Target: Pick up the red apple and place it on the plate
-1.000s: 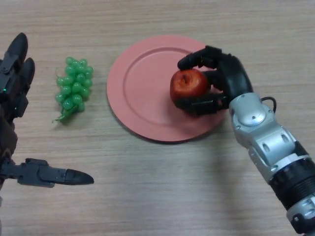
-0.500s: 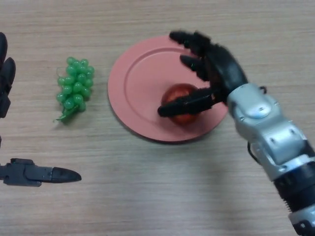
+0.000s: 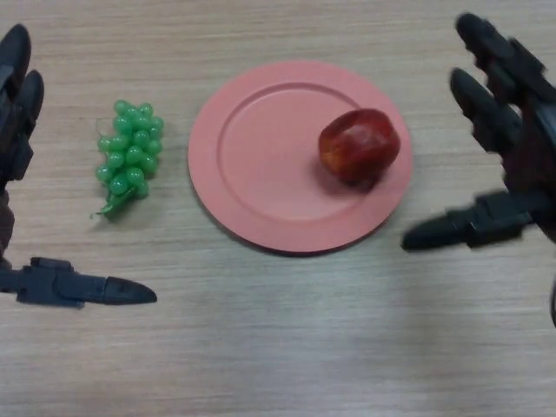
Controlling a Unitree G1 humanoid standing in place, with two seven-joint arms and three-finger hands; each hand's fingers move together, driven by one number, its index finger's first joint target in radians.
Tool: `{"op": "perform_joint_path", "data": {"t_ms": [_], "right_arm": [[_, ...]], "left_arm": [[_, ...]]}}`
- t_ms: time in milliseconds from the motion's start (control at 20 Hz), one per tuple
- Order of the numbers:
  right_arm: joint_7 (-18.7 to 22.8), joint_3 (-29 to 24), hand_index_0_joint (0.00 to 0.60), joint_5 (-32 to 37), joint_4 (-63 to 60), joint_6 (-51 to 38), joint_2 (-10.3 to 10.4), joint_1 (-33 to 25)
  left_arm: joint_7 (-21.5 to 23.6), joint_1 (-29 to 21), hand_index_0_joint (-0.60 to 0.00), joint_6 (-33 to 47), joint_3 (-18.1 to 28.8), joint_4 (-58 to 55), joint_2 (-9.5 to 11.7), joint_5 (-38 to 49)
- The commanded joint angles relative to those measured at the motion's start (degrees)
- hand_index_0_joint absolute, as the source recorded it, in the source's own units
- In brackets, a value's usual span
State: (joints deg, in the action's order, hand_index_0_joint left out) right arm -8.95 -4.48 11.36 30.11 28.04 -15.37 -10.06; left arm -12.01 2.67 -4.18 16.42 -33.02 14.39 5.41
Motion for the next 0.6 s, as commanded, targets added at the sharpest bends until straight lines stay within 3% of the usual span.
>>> {"op": "perform_joint_path", "data": {"t_ms": [50,300,600], "right_arm": [[0.61,-4.53,0.0,3.01,8.08,-9.61,-1.05,3.21],[1.26,-6.55,0.0,4.93,17.6,-13.4,1.57,11.88],[2.05,-4.72,0.0,3.07,19.58,-14.55,2.23,13.39]], "left_arm": [[1.72,-1.75,0.0,4.95,3.07,-2.53,2.3,2.1],[1.68,-0.99,0.0,6.4,1.84,-2.14,1.54,1.22],[1.07,0.96,0.0,8.26,1.23,-1.26,0.46,1.36]]}}
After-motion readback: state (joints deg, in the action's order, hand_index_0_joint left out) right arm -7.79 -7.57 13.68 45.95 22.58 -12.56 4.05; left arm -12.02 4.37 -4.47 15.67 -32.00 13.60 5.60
